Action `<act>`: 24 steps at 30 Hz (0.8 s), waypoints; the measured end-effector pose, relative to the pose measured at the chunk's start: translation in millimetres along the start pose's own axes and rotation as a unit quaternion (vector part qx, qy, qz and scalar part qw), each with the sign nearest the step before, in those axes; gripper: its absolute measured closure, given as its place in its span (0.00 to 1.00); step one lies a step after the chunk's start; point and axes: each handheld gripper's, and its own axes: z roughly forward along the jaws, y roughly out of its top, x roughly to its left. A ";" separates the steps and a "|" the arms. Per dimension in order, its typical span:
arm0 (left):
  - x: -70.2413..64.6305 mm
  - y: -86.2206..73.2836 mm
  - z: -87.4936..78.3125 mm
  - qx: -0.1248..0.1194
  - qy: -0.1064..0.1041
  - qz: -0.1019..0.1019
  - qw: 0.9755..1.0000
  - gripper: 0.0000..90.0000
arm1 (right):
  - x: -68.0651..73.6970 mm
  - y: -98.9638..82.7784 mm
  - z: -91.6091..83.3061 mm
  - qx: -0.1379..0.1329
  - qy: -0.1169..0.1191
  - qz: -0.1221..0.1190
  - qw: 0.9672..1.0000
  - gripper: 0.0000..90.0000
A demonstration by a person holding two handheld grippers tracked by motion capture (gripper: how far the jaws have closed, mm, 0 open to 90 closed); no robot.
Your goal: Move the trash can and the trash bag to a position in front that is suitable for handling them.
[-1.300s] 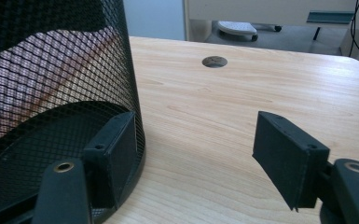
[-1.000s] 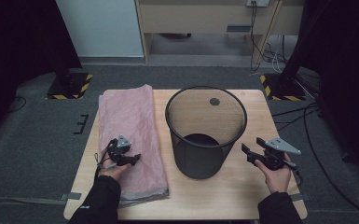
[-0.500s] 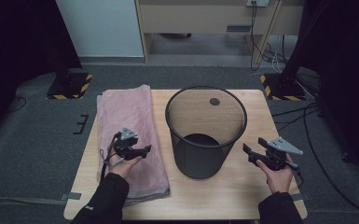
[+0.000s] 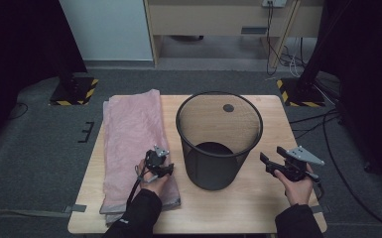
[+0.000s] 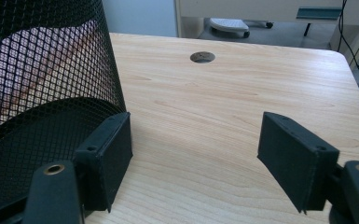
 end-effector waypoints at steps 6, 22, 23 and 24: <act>19.0 -12.6 -10.0 0.000 -0.036 0.031 0.999 0.80 | -0.9 -1.5 0.0 0.003 0.002 0.004 1.000 0.30; 54.9 -65.1 -62.1 0.027 -0.108 0.121 0.986 0.97 | -5.2 -6.0 -3.7 0.004 -0.008 0.002 1.000 0.30; 58.6 -74.0 -71.8 0.034 -0.111 0.126 0.985 0.97 | -5.3 -6.1 -3.9 0.005 -0.009 0.003 1.000 0.30; 58.6 -74.0 -71.8 0.034 -0.111 0.126 0.985 0.97 | -5.3 -6.2 -4.0 0.005 -0.010 0.004 1.000 0.30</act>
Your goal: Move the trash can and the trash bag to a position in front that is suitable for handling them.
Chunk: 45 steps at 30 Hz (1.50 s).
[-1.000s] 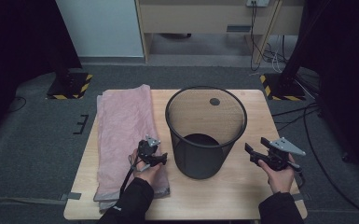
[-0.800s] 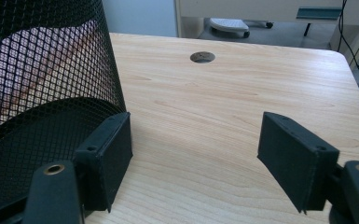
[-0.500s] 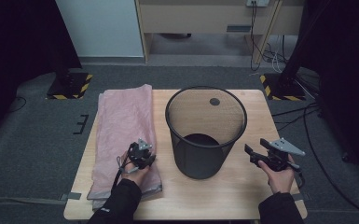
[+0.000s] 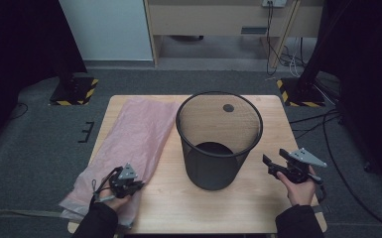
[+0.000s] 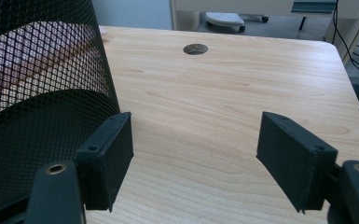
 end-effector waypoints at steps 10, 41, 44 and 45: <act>-14.6 -22.0 -51.3 -0.013 0.001 0.008 1.000 0.83 | -1.1 -0.7 -0.8 0.002 -0.003 0.001 1.000 0.30; 22.6 95.6 18.6 -0.097 0.129 -0.114 0.980 0.34 | -13.3 -2.7 0.8 0.009 -0.011 0.017 1.000 0.25; 30.0 110.5 12.0 -0.105 0.141 -0.116 0.978 0.33 | -12.7 -2.9 1.9 0.007 -0.011 0.014 1.000 0.25; 34.5 116.8 13.2 -0.102 0.146 -0.115 0.977 0.33 | -12.4 -3.3 2.9 0.007 -0.011 0.016 1.000 0.25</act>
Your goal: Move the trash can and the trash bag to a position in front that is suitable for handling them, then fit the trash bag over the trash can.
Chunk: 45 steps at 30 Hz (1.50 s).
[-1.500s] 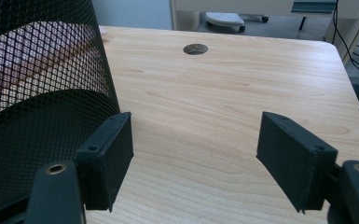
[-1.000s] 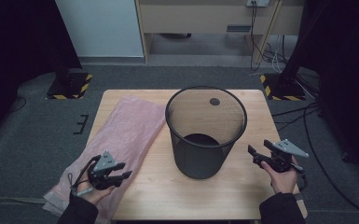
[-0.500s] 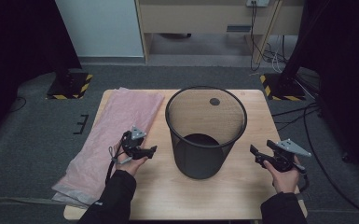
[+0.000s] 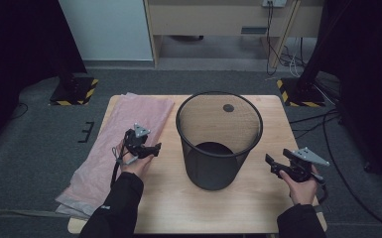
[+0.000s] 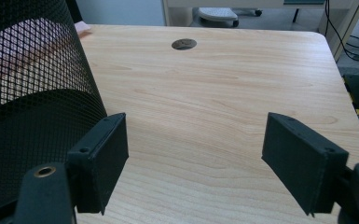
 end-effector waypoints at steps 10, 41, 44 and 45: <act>18.6 -8.9 49.7 0.037 0.030 -0.029 0.998 0.32 | -2.3 -2.7 3.5 0.005 0.002 -0.001 1.000 0.24; 38.0 -61.5 41.2 0.005 -0.035 -0.080 0.996 1.00 | -5.1 -1.8 5.3 0.012 0.006 0.002 1.000 0.24; 34.0 -57.7 21.6 -0.038 -0.055 -0.081 0.994 1.00 | -4.5 0.9 2.8 0.003 0.008 0.002 1.000 0.26; 31.6 -53.0 7.8 -0.070 -0.067 -0.084 0.992 1.00 | -4.4 2.2 1.8 -0.001 0.008 0.003 1.000 0.26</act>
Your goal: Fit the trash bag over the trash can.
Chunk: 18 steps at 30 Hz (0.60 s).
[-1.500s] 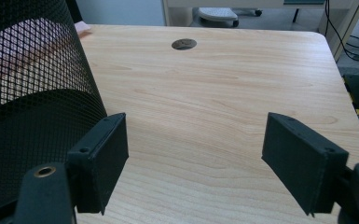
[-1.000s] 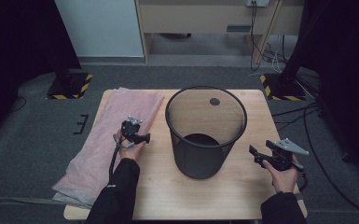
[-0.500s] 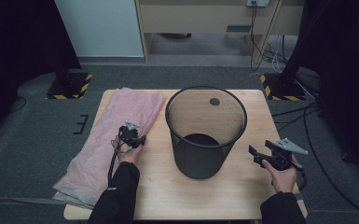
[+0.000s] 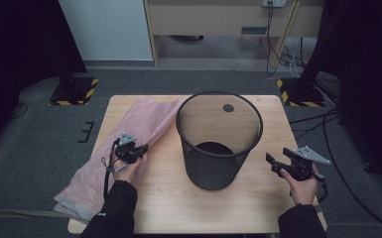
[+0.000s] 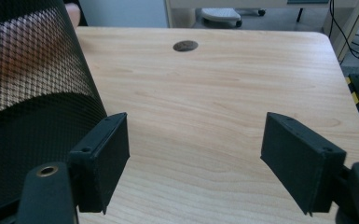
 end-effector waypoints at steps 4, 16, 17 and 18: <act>-11.2 12.5 -21.9 -0.045 -0.020 0.012 0.999 1.00 | 0.9 4.3 -3.6 -0.009 0.004 0.002 1.000 0.28; -50.7 63.9 -96.0 -0.169 -0.078 0.040 0.982 1.00 | 7.0 30.1 -20.9 -0.056 0.014 -0.005 0.998 0.35; -54.4 66.6 -99.2 -0.176 -0.082 0.042 0.980 1.00 | 8.3 34.0 -23.6 -0.067 0.017 -0.003 0.998 0.36; -60.8 71.3 -105.1 -0.187 -0.091 0.049 0.977 1.00 | 9.6 37.9 -26.9 -0.072 0.020 -0.001 0.997 0.36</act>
